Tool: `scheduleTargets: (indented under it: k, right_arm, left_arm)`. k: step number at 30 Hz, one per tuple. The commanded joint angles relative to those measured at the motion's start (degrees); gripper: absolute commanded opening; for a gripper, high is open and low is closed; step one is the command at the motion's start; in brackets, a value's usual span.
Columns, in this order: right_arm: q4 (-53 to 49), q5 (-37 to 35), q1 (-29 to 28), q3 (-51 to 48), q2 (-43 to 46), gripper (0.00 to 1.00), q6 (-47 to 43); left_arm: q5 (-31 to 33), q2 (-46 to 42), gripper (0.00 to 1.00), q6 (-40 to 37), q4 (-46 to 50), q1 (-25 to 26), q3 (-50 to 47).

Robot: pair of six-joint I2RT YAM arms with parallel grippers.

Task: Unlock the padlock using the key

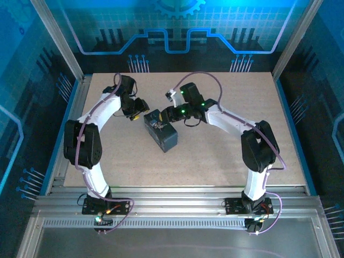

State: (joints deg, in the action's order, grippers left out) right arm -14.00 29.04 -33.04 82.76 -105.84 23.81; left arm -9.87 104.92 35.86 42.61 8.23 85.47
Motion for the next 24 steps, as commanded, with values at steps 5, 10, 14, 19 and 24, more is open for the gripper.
scheduleTargets:
  k: [5, 10, 14, 19, 24]
  right_arm:
    - [-3.9, -3.0, 6.1, -4.5, 8.3, 0.26, -1.0]
    - [-6.0, -5.3, 6.7, -7.7, 11.5, 0.40, -4.3]
    - [-9.0, -8.7, 2.4, -5.1, 12.1, 0.55, -10.1]
    - [-12.7, -11.5, -3.7, 2.3, 7.0, 0.67, -16.1]
    - [-13.7, -15.0, -7.3, 8.9, 0.7, 0.68, -18.6]
  left_arm:
    - [1.4, -6.0, 0.52, -1.0, 2.3, -2.1, 1.1]
    - [1.0, -7.4, 0.53, -1.9, 3.4, -2.3, -0.3]
    - [0.7, -8.8, 0.55, -1.8, 4.1, -2.5, -2.2]
    - [-0.9, -10.8, 0.58, -0.3, 4.3, -5.3, -5.3]
    - [-0.9, -12.8, 0.59, -0.8, 5.1, -6.9, -7.3]
